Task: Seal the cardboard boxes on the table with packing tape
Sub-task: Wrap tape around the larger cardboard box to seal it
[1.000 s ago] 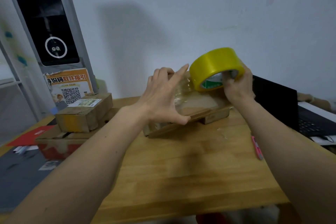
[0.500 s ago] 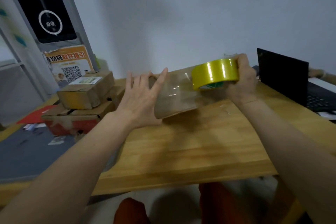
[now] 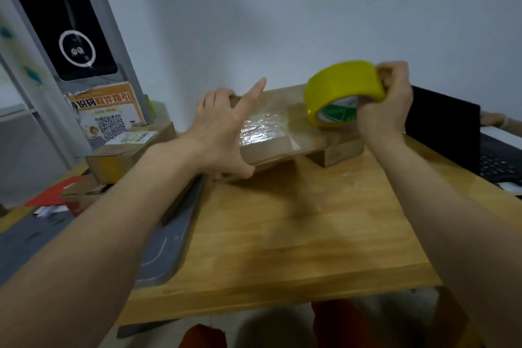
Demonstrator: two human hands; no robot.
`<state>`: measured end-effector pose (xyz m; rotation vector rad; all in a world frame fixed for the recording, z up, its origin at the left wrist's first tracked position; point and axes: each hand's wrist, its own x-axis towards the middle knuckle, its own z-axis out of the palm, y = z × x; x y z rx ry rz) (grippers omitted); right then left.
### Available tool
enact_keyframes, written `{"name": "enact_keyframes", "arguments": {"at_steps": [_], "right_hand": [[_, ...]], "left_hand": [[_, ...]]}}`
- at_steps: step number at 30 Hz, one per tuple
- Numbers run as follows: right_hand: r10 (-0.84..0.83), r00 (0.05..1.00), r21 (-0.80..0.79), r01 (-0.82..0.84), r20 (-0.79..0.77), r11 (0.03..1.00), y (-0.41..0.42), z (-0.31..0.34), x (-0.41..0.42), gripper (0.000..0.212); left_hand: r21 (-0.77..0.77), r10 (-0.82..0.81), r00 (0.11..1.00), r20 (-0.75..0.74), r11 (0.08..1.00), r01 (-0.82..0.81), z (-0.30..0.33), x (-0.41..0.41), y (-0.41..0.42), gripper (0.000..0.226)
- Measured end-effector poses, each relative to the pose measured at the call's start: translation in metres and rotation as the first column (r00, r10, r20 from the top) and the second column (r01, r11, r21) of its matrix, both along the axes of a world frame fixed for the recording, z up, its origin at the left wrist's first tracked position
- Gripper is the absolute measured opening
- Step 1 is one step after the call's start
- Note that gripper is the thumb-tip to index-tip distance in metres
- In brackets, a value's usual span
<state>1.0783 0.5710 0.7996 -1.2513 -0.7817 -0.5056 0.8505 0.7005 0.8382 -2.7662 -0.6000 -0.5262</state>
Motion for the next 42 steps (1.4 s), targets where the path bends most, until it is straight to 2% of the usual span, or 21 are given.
{"name": "enact_keyframes", "arguments": {"at_steps": [2,4,6,7,11,15,18,21,24,26,29,33,37,40,42], "right_hand": [[0.004,0.998,-0.053,-0.007,-0.059,0.999,0.002,0.038,0.005,0.030],[0.048,0.996,-0.162,-0.060,-0.072,0.985,0.008,0.074,0.011,0.016],[0.129,0.989,-0.262,-0.144,-0.075,0.954,0.015,0.105,0.012,0.004],[0.151,0.987,-0.303,-0.163,-0.063,0.939,0.020,0.117,0.010,0.005],[0.201,0.979,-0.381,-0.196,-0.027,0.903,0.043,0.145,0.000,0.011],[0.151,0.988,-0.453,-0.148,-0.029,0.879,0.068,0.155,-0.003,0.012],[0.105,0.993,-0.461,-0.118,-0.053,0.879,0.084,0.160,-0.003,0.016],[0.090,0.994,-0.486,-0.106,-0.056,0.868,0.097,0.165,0.004,0.015],[0.347,0.921,-0.485,-0.387,-0.175,0.784,0.099,0.157,0.014,0.033],[0.407,0.887,-0.480,-0.460,-0.217,0.747,0.107,0.147,0.020,0.031],[0.302,0.947,-0.424,-0.320,-0.111,0.847,0.123,0.152,0.030,0.012],[0.142,0.990,-0.398,-0.130,0.000,0.908,0.118,0.166,0.054,0.015],[-0.072,0.983,-0.420,0.139,0.171,0.897,0.106,0.166,0.075,0.016],[-0.251,0.908,-0.425,0.384,0.337,0.820,0.097,0.166,0.085,0.031],[-0.284,0.873,-0.439,0.452,0.397,0.776,0.094,0.165,0.093,0.033]], "left_hand": [[-0.121,-0.043,0.999,0.020,0.992,0.045,0.032,-0.001,0.003,0.135],[-0.260,-0.065,0.998,0.017,0.963,0.067,0.066,-0.008,0.011,0.130],[-0.388,-0.065,0.998,-0.013,0.920,0.055,0.096,-0.016,0.021,0.125],[-0.428,-0.058,0.998,-0.040,0.903,0.035,0.108,-0.020,0.026,0.123],[-0.507,0.010,0.981,-0.193,0.855,-0.109,0.138,-0.027,0.045,0.120],[-0.491,0.111,0.933,-0.341,0.826,-0.278,0.150,-0.006,0.050,0.143],[-0.501,0.138,0.945,-0.297,0.820,-0.277,0.141,0.032,0.048,0.151],[-0.487,0.138,0.976,-0.170,0.849,-0.205,0.127,0.065,0.056,0.143],[-0.518,0.099,0.992,-0.078,0.846,-0.126,0.125,0.072,0.073,0.137],[-0.547,0.081,0.995,-0.054,0.831,-0.097,0.127,0.072,0.082,0.138],[-0.554,0.043,0.997,-0.066,0.830,-0.072,0.130,0.073,0.091,0.140],[-0.539,0.036,0.993,-0.114,0.837,-0.092,0.130,0.067,0.101,0.148],[-0.582,0.038,0.988,-0.153,0.805,-0.121,0.137,0.063,0.109,0.151],[-0.575,0.025,0.984,-0.179,0.808,-0.125,0.148,0.060,0.112,0.150],[-0.578,0.013,0.981,-0.192,0.806,-0.124,0.152,0.060,0.110,0.150]]}}
